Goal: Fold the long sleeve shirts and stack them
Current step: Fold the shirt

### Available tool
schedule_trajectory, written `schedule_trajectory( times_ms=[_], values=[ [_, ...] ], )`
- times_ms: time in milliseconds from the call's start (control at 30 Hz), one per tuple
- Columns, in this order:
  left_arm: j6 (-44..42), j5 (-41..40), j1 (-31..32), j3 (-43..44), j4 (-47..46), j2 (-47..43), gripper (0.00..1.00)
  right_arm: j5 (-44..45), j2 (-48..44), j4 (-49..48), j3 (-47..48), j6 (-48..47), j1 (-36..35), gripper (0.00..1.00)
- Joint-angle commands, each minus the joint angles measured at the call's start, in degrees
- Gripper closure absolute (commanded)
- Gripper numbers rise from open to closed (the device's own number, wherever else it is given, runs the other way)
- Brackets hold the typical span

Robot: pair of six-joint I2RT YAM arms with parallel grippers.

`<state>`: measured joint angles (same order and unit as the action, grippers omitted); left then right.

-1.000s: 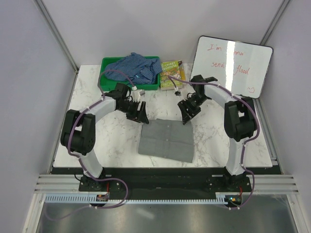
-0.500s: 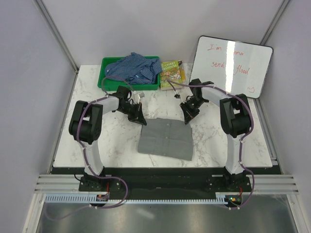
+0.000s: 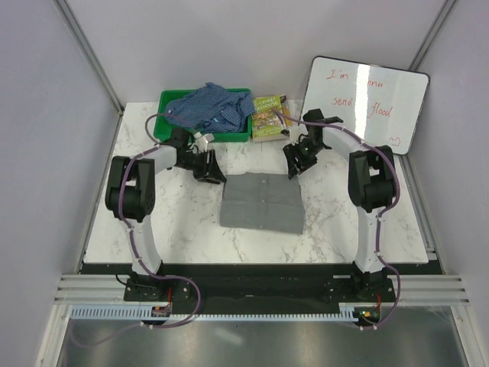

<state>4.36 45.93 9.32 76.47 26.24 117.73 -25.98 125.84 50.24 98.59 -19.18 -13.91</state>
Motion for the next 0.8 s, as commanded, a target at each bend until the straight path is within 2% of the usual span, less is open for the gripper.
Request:
schedule_trajectory(
  times_ms=[0,33,100,233,333,467,600,767],
  values=[
    [4.4,8.0,-4.8,-9.2,-2.5,-14.5,0.45,-2.7,-13.4,2.1,-1.7,2.7,0.6,0.37],
    [5.2,8.3,-4.9,-14.8,-4.9,-17.9,0.41,-4.3,-15.2,2.2,-2.6,4.2,0.6,0.29],
    [8.9,10.1,-4.9,-20.0,-7.0,-24.8,0.24,-7.4,-18.4,3.2,-3.2,5.6,0.5,0.29],
    [19.0,12.3,-4.4,-32.0,-14.1,-29.7,0.17,-22.5,-20.3,2.9,-9.3,9.9,-1.4,0.35],
    [23.6,10.0,-4.2,-38.3,-21.1,-32.0,0.17,-27.9,-20.5,-1.3,-14.2,12.3,-4.3,0.40],
    [27.1,9.8,-2.9,-42.6,-30.7,-32.2,0.21,-36.4,-18.0,-4.0,-18.1,13.6,-7.5,0.46],
    [29.0,11.0,-1.0,-42.9,-34.0,-30.2,0.28,-40.3,-14.1,-4.5,-21.1,12.8,-9.2,0.49],
    [32.5,12.1,1.4,-43.9,-37.1,-28.3,0.37,-41.0,-10.2,-4.5,-26.2,10.6,-9.3,0.51]
  ],
)
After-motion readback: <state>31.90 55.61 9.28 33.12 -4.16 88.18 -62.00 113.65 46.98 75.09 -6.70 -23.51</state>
